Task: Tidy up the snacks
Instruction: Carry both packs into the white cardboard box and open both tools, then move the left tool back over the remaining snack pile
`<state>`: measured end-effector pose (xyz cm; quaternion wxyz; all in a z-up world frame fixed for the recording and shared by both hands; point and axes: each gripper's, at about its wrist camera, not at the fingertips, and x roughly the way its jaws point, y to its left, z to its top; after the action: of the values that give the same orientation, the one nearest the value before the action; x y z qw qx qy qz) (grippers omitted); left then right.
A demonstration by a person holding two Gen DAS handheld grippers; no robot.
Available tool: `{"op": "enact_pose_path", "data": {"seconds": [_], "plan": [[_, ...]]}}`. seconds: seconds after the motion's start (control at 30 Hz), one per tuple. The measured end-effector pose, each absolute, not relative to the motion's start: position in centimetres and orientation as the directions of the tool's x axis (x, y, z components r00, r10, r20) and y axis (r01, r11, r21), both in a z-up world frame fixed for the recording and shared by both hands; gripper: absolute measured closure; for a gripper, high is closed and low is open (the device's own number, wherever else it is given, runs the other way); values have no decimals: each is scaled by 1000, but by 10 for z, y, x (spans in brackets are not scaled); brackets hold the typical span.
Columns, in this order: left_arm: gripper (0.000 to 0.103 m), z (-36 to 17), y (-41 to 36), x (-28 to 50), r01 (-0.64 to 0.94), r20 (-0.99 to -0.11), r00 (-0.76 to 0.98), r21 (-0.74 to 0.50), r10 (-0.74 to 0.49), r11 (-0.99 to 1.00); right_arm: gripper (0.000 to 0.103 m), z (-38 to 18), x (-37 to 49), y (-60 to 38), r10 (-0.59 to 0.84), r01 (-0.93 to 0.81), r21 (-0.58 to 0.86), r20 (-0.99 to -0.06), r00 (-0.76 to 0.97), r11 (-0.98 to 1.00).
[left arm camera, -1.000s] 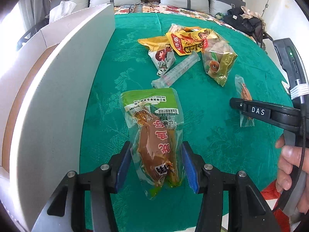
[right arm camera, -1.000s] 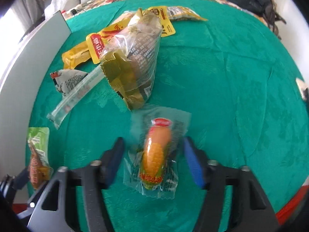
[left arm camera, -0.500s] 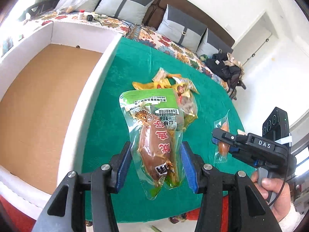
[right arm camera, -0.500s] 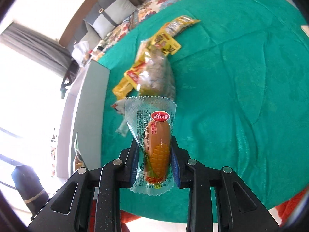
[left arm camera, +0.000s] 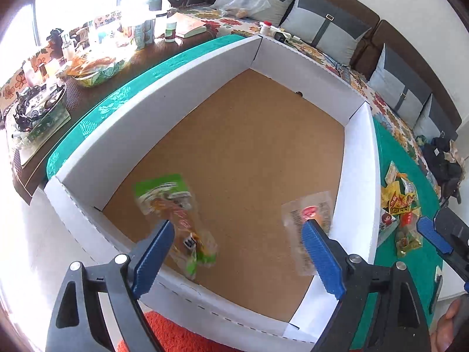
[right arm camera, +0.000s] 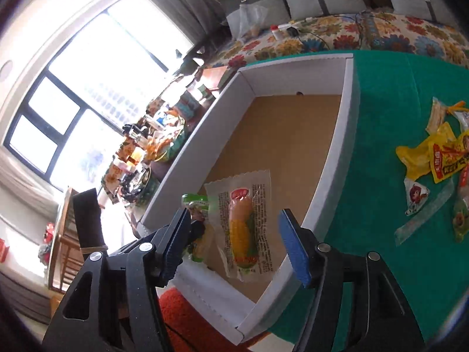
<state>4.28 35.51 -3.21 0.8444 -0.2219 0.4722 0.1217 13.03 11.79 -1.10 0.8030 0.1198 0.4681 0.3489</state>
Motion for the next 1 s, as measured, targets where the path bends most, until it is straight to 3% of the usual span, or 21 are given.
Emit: {"op": "enact_pose_path", "data": {"seconds": [0.17,0.33,0.43,0.53,0.67,0.83,1.0], "plan": [[13,-12,323,26,-347,-784,617,-351,-70,870,34,-37,116,34,529,-405,359,-702,476,841],[5,11,234,30,-133,-733,654,-354,-187,926,32,-106,107,-76,162,-215,36,-777,609,976],[3,-1,167,37,-5,-747,604,-353,-278,936,33,-133,102,-140,8,-93,-66,-775,632,994],[3,-42,103,45,86,-804,487,-346,-342,934,33,-140,96,-176,-39,-39,-85,-756,653,996],[3,-93,53,57,142,-858,431,-241,-279,960,32,-135,106,-187,-21,-50,-69,-762,648,996],[4,-121,61,77,82,-879,446,-145,-167,986,32,-151,115,-177,-40,-108,-143,-766,642,984],[4,-129,71,75,33,-878,470,-85,-91,996,28,-154,122,-175,-7,-126,-115,-765,644,985]]}}
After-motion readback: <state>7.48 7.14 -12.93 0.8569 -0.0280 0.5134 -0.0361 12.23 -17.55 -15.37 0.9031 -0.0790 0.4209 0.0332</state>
